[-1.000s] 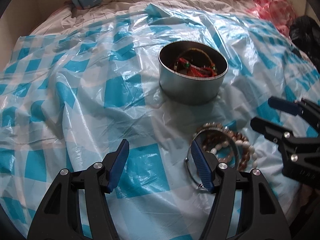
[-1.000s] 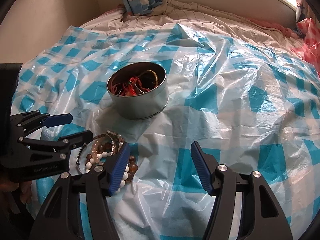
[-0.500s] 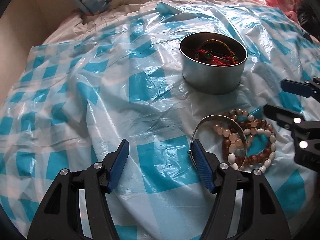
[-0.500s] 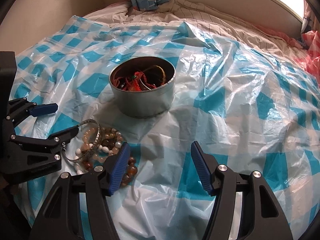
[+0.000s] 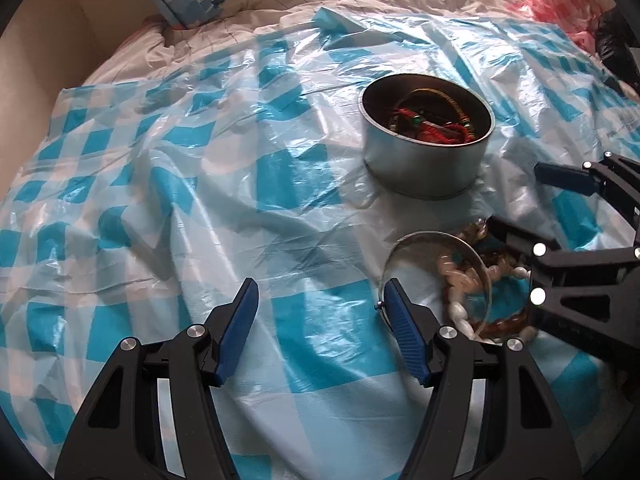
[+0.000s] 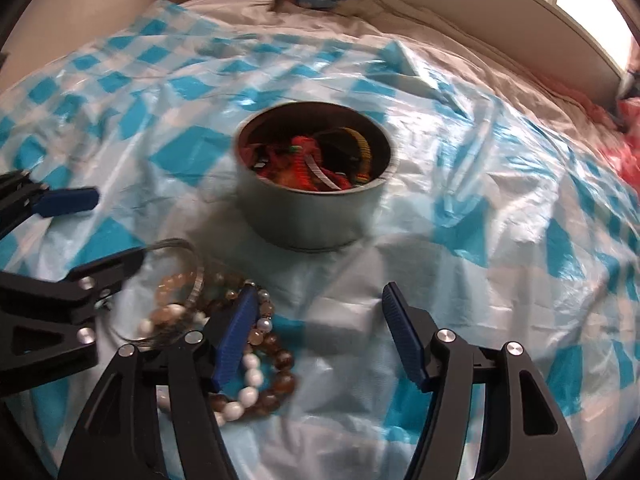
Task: Organize jewelry
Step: 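Close the left gripper on the rim of the silver hoop bangle, then grasp a pearl-and-brown beaded strand with the right gripper while the left gripper lifts the hoop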
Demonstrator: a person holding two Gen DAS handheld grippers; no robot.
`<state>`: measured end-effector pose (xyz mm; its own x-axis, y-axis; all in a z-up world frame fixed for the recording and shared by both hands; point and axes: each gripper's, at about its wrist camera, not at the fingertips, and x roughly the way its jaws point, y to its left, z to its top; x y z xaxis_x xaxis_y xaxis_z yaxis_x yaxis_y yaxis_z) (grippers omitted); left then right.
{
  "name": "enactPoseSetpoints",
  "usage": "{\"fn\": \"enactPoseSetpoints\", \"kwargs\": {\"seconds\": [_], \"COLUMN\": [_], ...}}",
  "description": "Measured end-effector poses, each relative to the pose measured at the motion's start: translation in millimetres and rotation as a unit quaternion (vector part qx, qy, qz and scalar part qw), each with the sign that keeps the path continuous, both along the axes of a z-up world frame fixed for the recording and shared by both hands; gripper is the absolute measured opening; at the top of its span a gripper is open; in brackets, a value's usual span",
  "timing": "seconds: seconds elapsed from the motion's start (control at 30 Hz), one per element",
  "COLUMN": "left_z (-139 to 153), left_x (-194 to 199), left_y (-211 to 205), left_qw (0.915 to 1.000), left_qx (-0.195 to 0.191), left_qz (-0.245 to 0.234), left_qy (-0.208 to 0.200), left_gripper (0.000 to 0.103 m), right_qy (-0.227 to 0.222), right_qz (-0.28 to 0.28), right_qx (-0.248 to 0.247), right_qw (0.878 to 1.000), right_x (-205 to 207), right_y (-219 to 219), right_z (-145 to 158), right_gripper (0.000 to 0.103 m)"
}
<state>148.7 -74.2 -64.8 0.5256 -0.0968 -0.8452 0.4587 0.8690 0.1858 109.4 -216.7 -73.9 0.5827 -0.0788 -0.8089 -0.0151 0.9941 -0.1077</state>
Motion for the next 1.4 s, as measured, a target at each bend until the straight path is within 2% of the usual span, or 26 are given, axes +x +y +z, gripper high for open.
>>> {"fn": "enactPoseSetpoints", "kwargs": {"seconds": [0.07,0.23,0.3,0.37,0.43,0.5,0.57,0.67,0.73,0.93,1.0,1.03,1.13,1.3,1.37,1.4], "left_z": [1.0,-1.2,-3.0,-6.7,-7.7,-5.5,-1.4,2.3,1.3,-10.1,-11.8,-11.2,-7.8,-4.0,-6.6,-8.3], "left_x": [0.1,4.6,5.4,5.5,4.9,4.8,6.8,11.6,12.1,14.2,12.3,10.5,7.2,7.2,10.2,11.2], "left_y": [-2.3,-6.7,-9.5,-14.3,-16.9,-15.5,-10.1,-3.2,-4.3,-16.5,-19.6,-21.2,-21.3,-16.8,-16.0,-16.5], "left_qw": [1.0,1.0,1.0,0.9999,0.9997,0.9997,0.9995,0.9974,0.9976,0.9987,0.9985,0.9978,0.996,0.9955,0.9959,0.9961], "left_qx": [-0.003,-0.005,-0.005,0.002,0.001,0.002,-0.019,-0.06,-0.059,-0.036,-0.032,-0.037,-0.047,-0.059,-0.056,-0.052], "left_qz": [-0.002,0.0,-0.005,-0.015,-0.022,-0.017,-0.014,-0.008,-0.006,-0.011,-0.019,-0.027,-0.042,-0.04,-0.032,-0.032], "left_qy": [-0.002,-0.002,-0.001,0.003,0.013,0.015,0.023,0.039,0.035,0.034,0.039,0.048,0.063,0.063,0.063,0.063], "left_gripper": [0.063,0.062,0.062,0.055,0.04,0.03,0.03,0.03,0.031,0.033,0.03,0.016,0.003,0.004,0.009,0.016], "right_qy": [-0.006,-0.008,-0.001,0.011,0.007,0.003,-0.001,0.0,0.003,0.01,0.018,0.022,0.029,0.027,0.038,0.041], "right_qz": [-0.01,0.003,0.01,0.008,-0.012,-0.033,-0.04,-0.039,-0.036,-0.012,-0.009,-0.008,-0.017,-0.029,-0.026,-0.023], "right_qx": [-0.023,0.011,0.006,-0.01,-0.038,-0.041,-0.018,0.065,0.102,0.085,0.073,0.066,0.057,0.085,0.077,0.069], "right_qw": [1.0,1.0,1.0,1.0,0.999,0.999,0.999,0.997,0.994,0.996,0.997,0.998,0.998,0.996,0.996,0.996], "right_x": [-4.8,-9.1,-4.9,-1.7,-4.6,-9.8,-15.9,-18.9,-17.2,-10.0,-10.1,-10.7,-17.2,-19.5,-16.9,-16.3], "right_y": [-3.6,-9.2,-5.0,-2.0,-5.4,-16.6,-27.2,-43.1,-46.0,-28.3,-25.6,-24.7,-31.0,-43.8,-41.8,-39.7], "right_z": [2.9,5.6,1.8,-3.5,-2.0,1.7,6.1,9.1,8.2,4.5,1.2,-0.1,0.4,2.5,-2.2,-3.7], "right_gripper": [0.063,0.063,0.063,0.063,0.063,0.063,0.063,0.063,0.062,0.058,0.049,0.043,0.019,0.018,0.025,0.025]}}
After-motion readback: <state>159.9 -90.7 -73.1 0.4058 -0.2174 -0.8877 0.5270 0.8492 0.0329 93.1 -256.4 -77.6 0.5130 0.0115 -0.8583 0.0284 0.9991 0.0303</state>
